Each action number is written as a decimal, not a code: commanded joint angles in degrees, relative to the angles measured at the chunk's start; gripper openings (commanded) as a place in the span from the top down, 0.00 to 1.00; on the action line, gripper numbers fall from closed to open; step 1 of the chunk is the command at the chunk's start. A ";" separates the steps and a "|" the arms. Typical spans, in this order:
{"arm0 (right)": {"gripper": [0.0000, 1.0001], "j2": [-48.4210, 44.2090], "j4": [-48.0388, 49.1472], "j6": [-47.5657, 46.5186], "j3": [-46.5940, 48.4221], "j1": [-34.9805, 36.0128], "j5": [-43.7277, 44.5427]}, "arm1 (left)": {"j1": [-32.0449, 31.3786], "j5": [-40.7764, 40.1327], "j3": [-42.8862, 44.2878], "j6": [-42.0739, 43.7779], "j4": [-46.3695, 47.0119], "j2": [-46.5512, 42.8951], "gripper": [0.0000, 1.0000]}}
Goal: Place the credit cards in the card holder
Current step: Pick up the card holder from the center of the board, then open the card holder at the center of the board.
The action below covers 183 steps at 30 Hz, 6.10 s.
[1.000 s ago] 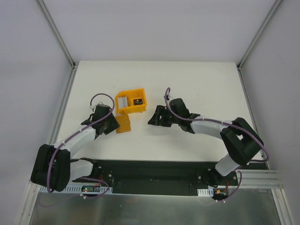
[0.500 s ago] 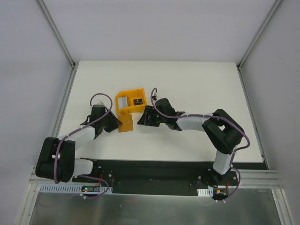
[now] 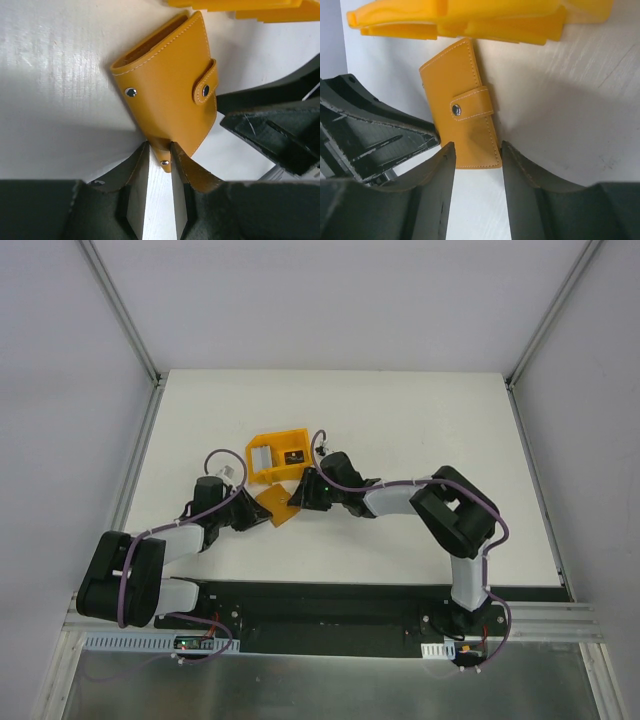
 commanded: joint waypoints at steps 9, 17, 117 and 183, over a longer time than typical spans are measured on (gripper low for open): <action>0.78 1.17 12.45 3.24 -1.74 0.42 -6.52 | 0.16 7.04 -3.88 -0.44 7.11 -1.07 0.78; 0.99 -3.22 12.99 3.33 -9.03 1.56 -4.68 | 0.25 4.67 -4.84 -1.41 4.40 -3.62 0.66; 0.66 -31.60 11.79 -9.04 -35.68 0.86 2.36 | -10.11 18.47 10.53 17.48 -7.99 1.56 1.00; 0.99 -12.80 5.60 -23.03 -18.62 7.98 -26.03 | -14.70 1.16 14.67 11.96 -7.83 11.59 1.00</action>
